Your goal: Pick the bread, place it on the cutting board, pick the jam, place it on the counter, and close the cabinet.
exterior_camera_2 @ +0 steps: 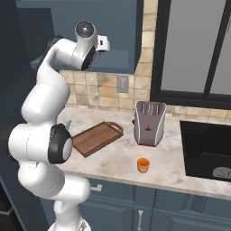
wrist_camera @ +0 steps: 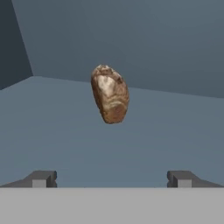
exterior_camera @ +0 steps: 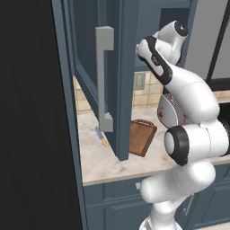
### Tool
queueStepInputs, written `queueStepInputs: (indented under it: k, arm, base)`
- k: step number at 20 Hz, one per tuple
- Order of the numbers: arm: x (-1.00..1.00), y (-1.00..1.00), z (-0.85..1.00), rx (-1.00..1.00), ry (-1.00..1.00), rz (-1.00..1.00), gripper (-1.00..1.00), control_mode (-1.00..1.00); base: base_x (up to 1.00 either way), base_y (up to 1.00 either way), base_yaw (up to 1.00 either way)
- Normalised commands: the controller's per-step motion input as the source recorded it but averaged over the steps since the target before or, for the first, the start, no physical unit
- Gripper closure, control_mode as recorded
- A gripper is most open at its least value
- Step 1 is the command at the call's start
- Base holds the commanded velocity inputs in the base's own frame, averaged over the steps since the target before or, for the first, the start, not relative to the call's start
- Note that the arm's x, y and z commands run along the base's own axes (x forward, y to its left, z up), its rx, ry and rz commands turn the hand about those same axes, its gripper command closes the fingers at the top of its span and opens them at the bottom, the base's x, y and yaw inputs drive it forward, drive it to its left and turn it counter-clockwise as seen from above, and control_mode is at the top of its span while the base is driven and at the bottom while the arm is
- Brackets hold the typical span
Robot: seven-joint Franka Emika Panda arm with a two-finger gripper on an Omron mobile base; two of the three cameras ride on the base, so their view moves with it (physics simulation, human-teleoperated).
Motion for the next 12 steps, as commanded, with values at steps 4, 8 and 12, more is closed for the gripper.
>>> queueStepInputs:
  k: [4, 8, 12]
  arm:
    - [0.2, 0.02, 0.0, 0.0, 0.0, 0.0, -1.0, -1.0]
    - [0.18, 0.02, 0.0, 0.0, 0.0, 0.0, -1.0, -1.0]
    - [0.14, 0.08, 0.0, 0.0, 0.0, 0.0, -1.0, -1.0]
  base:
    - [0.0, 0.0, 0.0]
    - [0.0, 0.0, 0.0]
    - [0.0, 0.0, 0.0]
